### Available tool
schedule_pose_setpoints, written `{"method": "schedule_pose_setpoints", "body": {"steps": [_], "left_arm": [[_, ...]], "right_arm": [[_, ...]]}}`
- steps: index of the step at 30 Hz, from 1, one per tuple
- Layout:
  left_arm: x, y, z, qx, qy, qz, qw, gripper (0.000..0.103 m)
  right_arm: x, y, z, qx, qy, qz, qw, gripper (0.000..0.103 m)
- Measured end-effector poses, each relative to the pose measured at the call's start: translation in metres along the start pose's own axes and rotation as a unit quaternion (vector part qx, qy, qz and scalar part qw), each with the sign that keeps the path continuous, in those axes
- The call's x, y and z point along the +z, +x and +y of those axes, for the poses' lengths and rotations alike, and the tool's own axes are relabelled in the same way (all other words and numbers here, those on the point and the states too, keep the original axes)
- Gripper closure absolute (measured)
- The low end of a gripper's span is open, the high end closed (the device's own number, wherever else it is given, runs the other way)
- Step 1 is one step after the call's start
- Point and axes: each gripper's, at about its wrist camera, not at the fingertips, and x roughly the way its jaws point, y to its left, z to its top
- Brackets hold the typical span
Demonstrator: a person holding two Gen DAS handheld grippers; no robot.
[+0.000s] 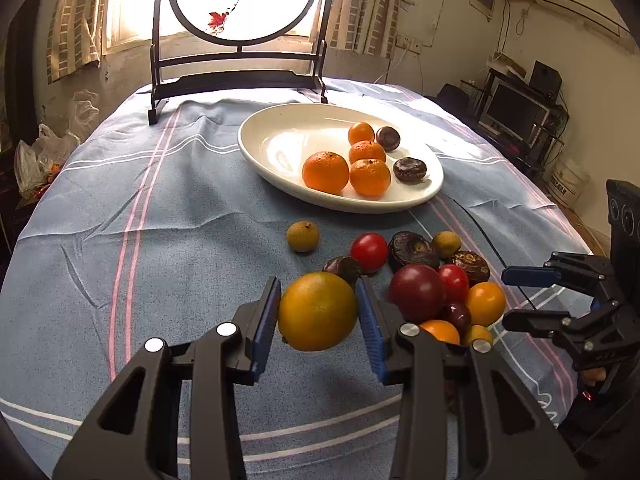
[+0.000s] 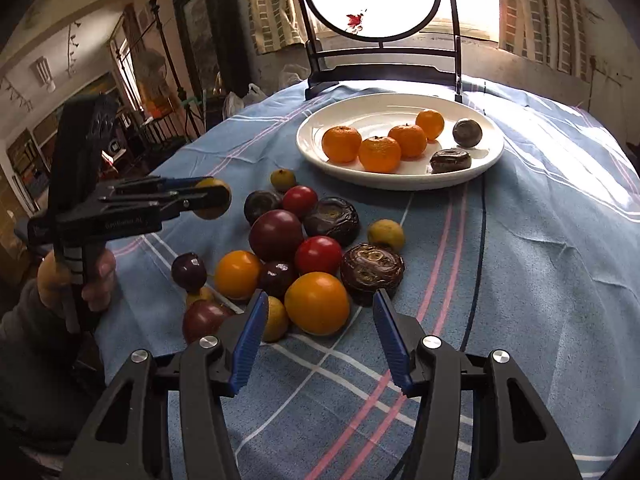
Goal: Organize fruits
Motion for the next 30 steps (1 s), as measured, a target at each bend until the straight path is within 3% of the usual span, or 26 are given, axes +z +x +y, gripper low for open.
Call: {"method": "schedule_pose_setpoints", "body": {"steps": [7, 11, 18, 23, 30], "left_arm": [[0.000, -0.001, 0.001, -0.007, -0.006, -0.003, 1.0000, 0.065], [0.000, -0.002, 0.003, -0.009, -0.010, -0.004, 0.9999, 0.065], [-0.001, -0.002, 0.004, -0.009, -0.014, -0.002, 0.9999, 0.065], [0.000, 0.011, 0.008, 0.001, -0.020, 0.029, 0.9994, 0.065], [-0.001, -0.005, 0.008, -0.015, -0.020, -0.007, 0.9997, 0.065]], "right_arm": [[0.005, 0.013, -0.001, 0.017, 0.021, 0.026, 0.999, 0.050], [0.005, 0.015, -0.006, 0.035, 0.036, 0.028, 0.998, 0.068], [0.004, 0.004, -0.009, 0.048, 0.045, 0.000, 0.998, 0.068], [0.004, 0.003, -0.014, 0.051, 0.053, -0.001, 0.997, 0.068], [0.003, -0.008, -0.027, 0.067, 0.082, -0.029, 0.994, 0.068]]}}
